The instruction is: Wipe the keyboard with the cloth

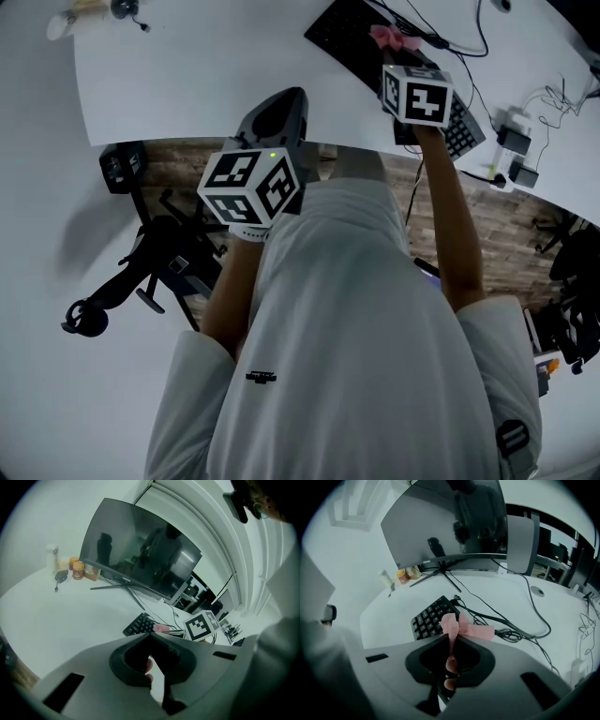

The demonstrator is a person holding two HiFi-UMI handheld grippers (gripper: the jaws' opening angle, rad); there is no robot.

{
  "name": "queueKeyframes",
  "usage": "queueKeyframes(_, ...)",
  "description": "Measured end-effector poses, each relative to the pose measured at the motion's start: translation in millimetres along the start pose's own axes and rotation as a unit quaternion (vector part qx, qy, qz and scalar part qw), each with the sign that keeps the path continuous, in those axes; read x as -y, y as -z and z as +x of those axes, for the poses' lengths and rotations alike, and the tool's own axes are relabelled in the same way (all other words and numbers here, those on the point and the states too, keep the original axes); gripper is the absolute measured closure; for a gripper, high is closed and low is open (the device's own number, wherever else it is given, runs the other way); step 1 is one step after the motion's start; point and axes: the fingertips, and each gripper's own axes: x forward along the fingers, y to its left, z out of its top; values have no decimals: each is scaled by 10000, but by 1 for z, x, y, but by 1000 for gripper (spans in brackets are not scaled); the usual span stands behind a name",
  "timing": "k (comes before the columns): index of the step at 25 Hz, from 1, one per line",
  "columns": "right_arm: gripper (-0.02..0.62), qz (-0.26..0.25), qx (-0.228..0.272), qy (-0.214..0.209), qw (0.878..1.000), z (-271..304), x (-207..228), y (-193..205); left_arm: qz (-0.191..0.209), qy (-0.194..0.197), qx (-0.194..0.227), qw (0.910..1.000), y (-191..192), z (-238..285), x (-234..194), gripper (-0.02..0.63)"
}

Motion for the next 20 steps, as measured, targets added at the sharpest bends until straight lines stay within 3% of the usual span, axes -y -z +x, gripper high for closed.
queueKeyframes(20, 565, -371, 116, -236, 9990, 43, -53, -64, -127, -83, 30, 9999, -15, -4, -33, 592)
